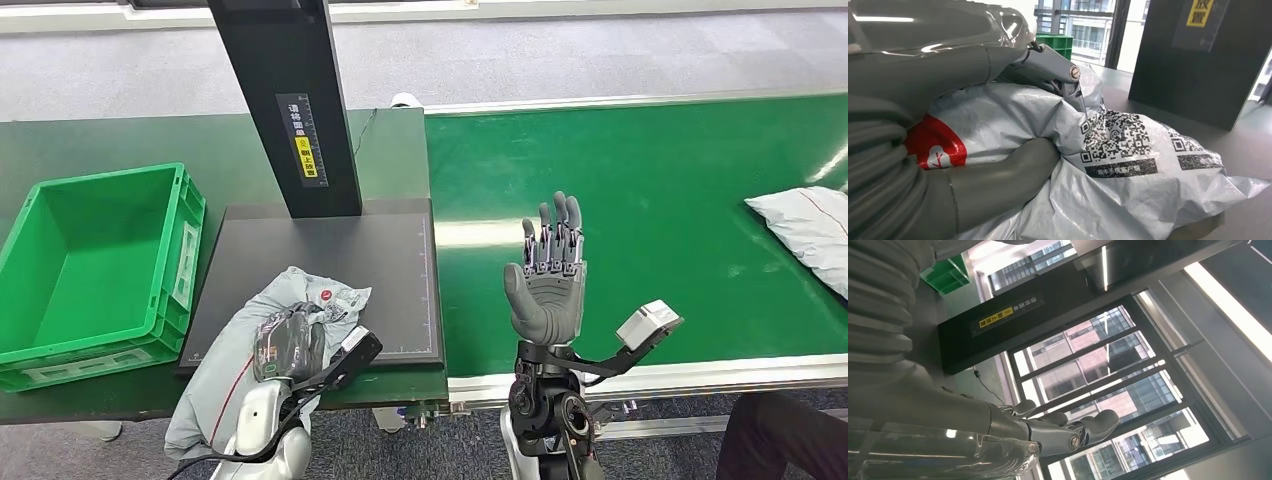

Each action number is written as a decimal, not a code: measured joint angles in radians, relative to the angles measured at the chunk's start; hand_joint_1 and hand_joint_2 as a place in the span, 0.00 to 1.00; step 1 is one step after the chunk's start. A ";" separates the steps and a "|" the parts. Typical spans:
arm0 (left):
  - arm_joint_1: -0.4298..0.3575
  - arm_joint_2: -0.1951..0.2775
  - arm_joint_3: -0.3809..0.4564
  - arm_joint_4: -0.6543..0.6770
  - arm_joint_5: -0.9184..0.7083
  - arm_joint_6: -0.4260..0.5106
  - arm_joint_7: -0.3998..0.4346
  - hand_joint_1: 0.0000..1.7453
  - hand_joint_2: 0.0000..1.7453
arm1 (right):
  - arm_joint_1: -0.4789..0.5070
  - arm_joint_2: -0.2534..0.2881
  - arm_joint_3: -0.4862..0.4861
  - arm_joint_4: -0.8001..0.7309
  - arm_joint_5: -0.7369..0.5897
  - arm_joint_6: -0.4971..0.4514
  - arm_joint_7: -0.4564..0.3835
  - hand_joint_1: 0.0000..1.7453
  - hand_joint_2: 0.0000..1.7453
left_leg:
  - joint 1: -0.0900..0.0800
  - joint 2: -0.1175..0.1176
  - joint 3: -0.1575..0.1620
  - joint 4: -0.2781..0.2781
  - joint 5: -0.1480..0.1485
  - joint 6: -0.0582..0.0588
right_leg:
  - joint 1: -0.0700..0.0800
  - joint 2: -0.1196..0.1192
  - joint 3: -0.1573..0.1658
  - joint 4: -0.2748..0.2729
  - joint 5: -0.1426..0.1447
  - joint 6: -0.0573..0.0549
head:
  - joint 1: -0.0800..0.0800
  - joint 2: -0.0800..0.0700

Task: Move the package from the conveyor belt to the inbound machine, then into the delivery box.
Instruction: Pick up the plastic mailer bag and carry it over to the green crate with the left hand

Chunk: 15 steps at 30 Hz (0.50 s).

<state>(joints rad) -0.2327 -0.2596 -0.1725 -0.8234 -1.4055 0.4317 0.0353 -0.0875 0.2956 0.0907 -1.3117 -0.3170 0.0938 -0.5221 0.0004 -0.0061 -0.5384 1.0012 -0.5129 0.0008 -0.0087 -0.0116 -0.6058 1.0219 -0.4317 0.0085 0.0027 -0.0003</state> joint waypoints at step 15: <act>0.185 -0.029 0.022 -0.532 0.683 0.266 -0.723 1.00 1.00 | 0.000 0.007 0.002 0.012 -0.028 -0.022 -0.024 0.00 1.00 | 0.000 0.001 -0.017 0.001 0.002 0.000 | 0.000 0.001 -0.018 0.000 0.002 0.000 | 0.000 0.000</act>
<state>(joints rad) -0.0475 -0.2883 -0.1507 -1.3558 -0.7226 0.6979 -0.6873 -0.0879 0.3029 0.0927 -1.2993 -0.3448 0.0721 -0.5458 0.0004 -0.0052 -0.5553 1.0021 -0.5113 0.0011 -0.0084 -0.0106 -0.6243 1.0224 -0.4302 0.0083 0.0028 -0.0003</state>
